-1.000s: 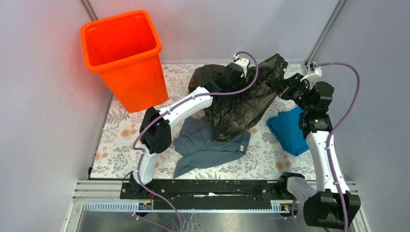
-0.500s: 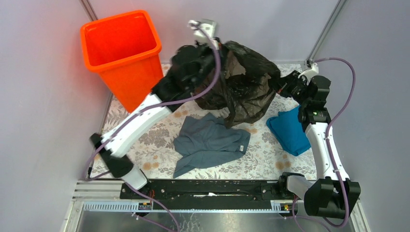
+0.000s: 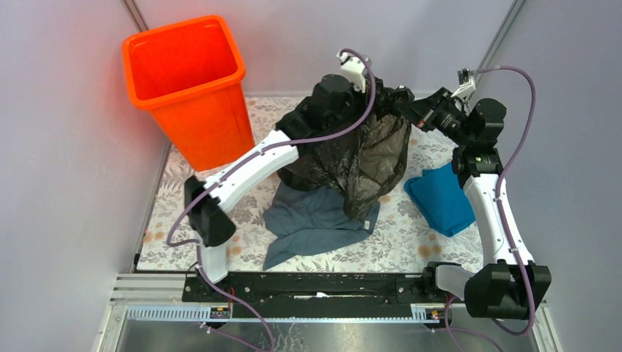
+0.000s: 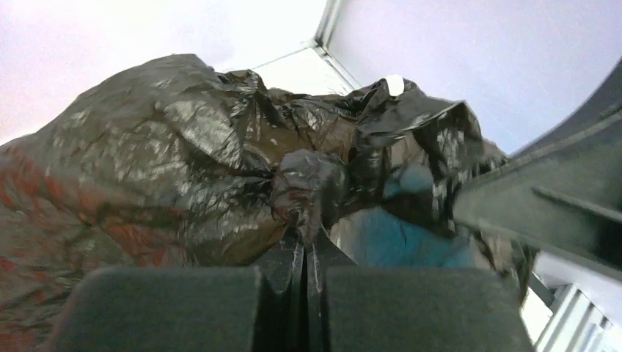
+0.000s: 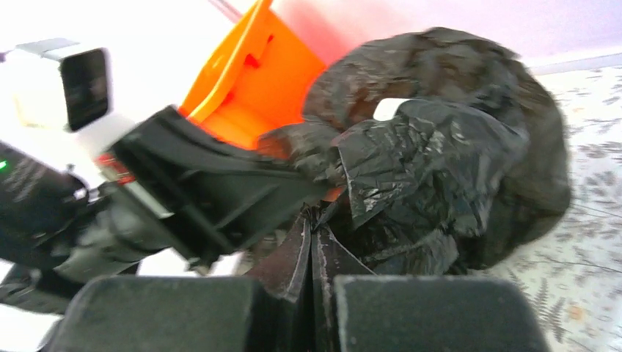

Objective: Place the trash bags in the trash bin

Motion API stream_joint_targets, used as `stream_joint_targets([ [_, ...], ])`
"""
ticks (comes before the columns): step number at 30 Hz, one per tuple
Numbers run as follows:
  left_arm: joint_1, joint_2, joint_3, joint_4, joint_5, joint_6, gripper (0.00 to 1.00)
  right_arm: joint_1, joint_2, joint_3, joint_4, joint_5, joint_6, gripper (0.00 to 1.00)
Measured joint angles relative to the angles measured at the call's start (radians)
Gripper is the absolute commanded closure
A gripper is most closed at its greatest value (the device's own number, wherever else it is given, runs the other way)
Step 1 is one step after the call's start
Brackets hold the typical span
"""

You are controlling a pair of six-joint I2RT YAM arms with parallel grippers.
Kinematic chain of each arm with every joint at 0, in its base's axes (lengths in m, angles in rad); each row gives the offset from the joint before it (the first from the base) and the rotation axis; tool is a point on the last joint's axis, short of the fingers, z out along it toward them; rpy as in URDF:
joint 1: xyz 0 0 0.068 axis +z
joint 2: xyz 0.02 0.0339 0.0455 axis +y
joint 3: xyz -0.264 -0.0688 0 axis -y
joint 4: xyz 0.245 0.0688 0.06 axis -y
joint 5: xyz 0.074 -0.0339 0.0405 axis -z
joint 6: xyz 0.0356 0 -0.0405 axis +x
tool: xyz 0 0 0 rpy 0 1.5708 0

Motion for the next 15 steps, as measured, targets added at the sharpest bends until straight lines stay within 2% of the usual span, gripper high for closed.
stream_joint_targets([
  [4, 0.0, 0.109, 0.126, -0.063, 0.046, -0.053, 1.0, 0.053, 0.019, 0.009, 0.047, -0.045, 0.041, 0.99],
  [7, 0.0, 0.121, 0.193, -0.054, 0.056, -0.092, 1.0, 0.096, 0.052, 0.022, 0.081, -0.072, 0.066, 0.93],
  [11, 0.0, 0.118, 0.237, 0.014, 0.055, -0.126, 1.0, 0.142, 0.08, 0.027, 0.087, -0.079, 0.083, 0.59],
  [15, 0.0, 0.118, 0.239, 0.038, 0.055, -0.144, 1.0, 0.163, 0.075, 0.027, 0.087, -0.065, 0.071, 0.38],
])
